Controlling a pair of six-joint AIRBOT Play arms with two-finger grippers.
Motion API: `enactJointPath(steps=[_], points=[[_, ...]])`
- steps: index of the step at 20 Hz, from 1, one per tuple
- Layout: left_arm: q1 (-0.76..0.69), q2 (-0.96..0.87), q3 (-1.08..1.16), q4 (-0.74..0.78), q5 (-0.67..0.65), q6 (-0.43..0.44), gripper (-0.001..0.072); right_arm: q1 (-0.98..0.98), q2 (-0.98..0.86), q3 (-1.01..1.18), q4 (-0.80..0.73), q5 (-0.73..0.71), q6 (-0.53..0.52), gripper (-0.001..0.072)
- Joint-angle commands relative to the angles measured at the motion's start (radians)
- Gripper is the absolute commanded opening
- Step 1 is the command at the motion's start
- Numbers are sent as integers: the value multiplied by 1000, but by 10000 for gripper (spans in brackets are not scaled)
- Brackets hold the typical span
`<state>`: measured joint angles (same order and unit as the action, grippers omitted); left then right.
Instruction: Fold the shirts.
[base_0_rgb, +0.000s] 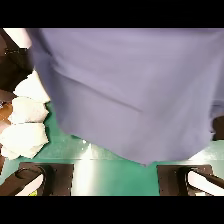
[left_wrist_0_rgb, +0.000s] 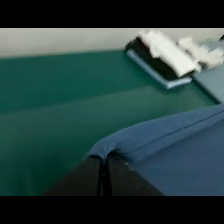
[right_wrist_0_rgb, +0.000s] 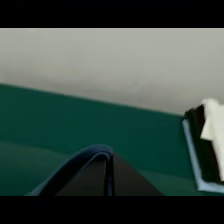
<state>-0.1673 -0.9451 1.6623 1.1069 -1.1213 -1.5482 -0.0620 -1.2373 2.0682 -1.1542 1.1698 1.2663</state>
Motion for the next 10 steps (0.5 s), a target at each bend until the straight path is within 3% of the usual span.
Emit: enactJointPath(steps=[1, 6, 10], points=[[0, -161, -201, 34, 76, 39, 25, 85, -183, -123, -2, -14, 10, 12], [39, -464, -214, 58, 283, 57, 26, 144, -400, -195, -1, -175, 9, 12], [114, -585, -214, 37, 310, 55, 26, 181, -525, -116, 0, -227, 9, 15]])
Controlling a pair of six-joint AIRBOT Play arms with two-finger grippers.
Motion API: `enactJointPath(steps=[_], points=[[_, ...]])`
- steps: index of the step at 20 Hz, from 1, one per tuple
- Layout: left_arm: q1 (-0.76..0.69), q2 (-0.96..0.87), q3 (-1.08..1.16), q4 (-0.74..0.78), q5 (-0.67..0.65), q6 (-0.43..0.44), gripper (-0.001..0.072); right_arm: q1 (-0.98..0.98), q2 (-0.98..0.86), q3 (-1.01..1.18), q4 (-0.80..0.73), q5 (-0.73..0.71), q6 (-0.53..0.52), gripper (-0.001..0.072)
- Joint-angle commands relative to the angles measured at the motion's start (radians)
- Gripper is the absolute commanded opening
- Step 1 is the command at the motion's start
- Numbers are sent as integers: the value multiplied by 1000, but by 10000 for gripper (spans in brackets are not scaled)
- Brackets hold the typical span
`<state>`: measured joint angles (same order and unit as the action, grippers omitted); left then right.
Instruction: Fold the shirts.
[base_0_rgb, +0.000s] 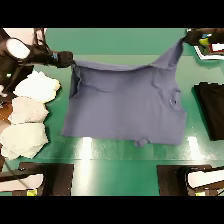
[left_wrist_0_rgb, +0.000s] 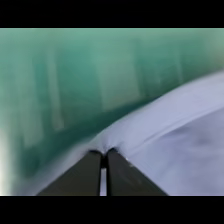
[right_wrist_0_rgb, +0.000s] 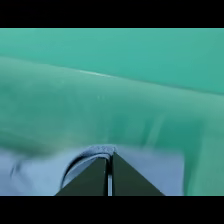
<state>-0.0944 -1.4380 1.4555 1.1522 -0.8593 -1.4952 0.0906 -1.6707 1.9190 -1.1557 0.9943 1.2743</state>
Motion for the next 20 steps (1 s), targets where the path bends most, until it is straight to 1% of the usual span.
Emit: enactJointPath(steps=[1, 2, 3, 4, 6, 7, 9, 11, 13, 15, 16, 17, 18, 20], points=[[56, -101, -8, -8, 43, 2, 28, 35, -117, 54, 4, -51, 2, 20], [69, -102, -8, -8, 36, 3, 145, 38, -136, 72, 5, -41, 2, 76], [83, -100, -7, -9, 31, 3, 473, 38, -151, 88, 6, -26, 2, 264], [97, -99, 1, -7, 2, 3, 617, 37, -157, 95, 13, -13, 2, 399], [149, -99, 47, -7, -122, 15, 613, 29, -144, 93, 12, 43, 2, 412], [179, -98, 76, -8, -200, 26, 613, 18, -130, 92, 12, 111, 8, 411], [247, -70, 100, -8, -349, 89, 612, -9, -108, 92, 13, 268, 8, 411], [302, -14, 56, -8, -436, 128, 612, -38, -93, 92, 23, 442, 8, 410], [337, 64, -71, -8, -476, 161, 612, -64, -92, 91, 94, 590, 8, 410], [342, 144, -249, -9, -499, 179, 612, -89, -87, 79, 180, 670, 9, 409], [342, 183, -344, -16, -502, 195, 612, -95, -72, 48, 215, 676, 9, 408], [342, 220, -441, -19, -494, 195, 612, -95, -45, -3, 219, 671, 9, 401], [342, 254, -528, -19, -475, 194, 612, -101, -12, -64, 214, 659, 8, 342], [342, 306, -661, -20, -436, 193, 612, -101, 61, -199, 214, 614, -1, 336]])
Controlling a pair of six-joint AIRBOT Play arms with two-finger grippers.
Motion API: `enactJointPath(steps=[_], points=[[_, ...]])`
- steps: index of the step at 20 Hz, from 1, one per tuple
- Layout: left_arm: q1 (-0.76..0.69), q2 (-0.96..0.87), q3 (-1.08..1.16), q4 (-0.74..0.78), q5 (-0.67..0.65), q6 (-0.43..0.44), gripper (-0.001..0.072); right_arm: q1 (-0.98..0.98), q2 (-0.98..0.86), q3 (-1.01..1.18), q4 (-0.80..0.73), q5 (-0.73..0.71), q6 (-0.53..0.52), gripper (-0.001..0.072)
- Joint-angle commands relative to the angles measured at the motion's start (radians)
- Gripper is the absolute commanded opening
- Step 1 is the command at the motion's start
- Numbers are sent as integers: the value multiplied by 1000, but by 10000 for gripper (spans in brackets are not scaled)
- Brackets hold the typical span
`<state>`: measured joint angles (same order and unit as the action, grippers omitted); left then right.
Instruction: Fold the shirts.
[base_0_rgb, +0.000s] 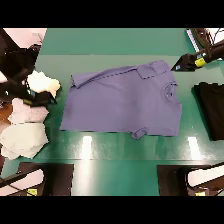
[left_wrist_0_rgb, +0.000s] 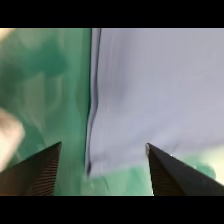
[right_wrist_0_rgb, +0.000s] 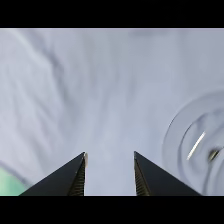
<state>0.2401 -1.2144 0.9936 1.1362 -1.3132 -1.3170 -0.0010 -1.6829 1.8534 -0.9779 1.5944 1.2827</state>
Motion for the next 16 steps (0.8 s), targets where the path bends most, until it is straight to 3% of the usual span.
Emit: enactJointPath(steps=[1, 11, 13, 16], points=[[8, 98, -245, -14, 39, 15, 612, -13, 115, -208, 36, -19, -12, 336], [5, 103, -390, -116, 171, 53, 596, -133, 419, -612, 37, -146, -12, 337], [5, 101, -390, -158, 196, 95, 367, -156, 468, -667, 37, -164, -12, 336], [5, 98, -390, -169, 206, 102, 362, -196, 538, -752, 37, -174, -12, 336]])
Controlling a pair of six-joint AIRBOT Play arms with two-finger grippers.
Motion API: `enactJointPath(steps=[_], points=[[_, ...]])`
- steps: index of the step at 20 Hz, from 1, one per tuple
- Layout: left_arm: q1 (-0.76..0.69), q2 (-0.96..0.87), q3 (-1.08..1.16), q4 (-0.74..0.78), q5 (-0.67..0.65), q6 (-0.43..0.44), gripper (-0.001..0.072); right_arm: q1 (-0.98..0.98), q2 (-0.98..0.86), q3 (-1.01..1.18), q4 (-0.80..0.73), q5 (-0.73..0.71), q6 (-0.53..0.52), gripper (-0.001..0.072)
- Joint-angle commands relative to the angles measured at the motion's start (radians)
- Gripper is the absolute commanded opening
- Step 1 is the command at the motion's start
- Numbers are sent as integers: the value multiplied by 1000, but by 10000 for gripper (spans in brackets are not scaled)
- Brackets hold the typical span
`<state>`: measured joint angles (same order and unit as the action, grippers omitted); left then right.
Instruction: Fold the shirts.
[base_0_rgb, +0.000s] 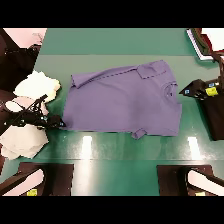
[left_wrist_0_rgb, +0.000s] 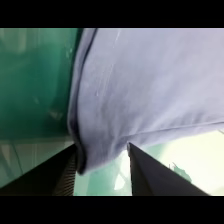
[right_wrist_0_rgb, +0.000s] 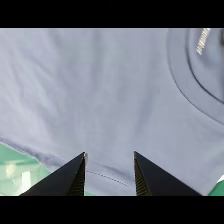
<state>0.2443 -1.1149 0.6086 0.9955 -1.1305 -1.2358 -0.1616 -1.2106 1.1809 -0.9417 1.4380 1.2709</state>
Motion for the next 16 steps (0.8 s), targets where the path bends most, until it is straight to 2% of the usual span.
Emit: enactJointPath(steps=[1, 2, 3, 4, 9, 10, 11, 12, 16], points=[[0, -1, -5, -30, 22, 21, 362, -51, 90, -109, 0, -19, 0, 336], [0, -1, -5, -35, 24, 21, 341, -69, 110, -140, -1, -23, 0, 337], [0, -1, -5, -39, 31, 23, 80, -93, 128, -171, -2, -23, 0, 336], [1, -1, -3, -47, 36, 31, 27, -125, 149, -214, -2, -21, 0, 336], [0, 8, 75, -61, 15, 31, 25, -293, 198, -477, -55, -28, 0, 340], [0, 14, 94, -62, 11, 31, 25, -318, 196, -530, -55, -48, 0, 377], [0, 19, 109, -62, 11, 31, 25, -336, 192, -577, -53, -71, 0, 458], [0, 24, 113, -62, 11, 31, 25, -344, 182, -612, -53, -86, 0, 490], [0, 25, 113, -61, 3, 31, 25, -319, 105, -695, -19, -127, -22, 472]])
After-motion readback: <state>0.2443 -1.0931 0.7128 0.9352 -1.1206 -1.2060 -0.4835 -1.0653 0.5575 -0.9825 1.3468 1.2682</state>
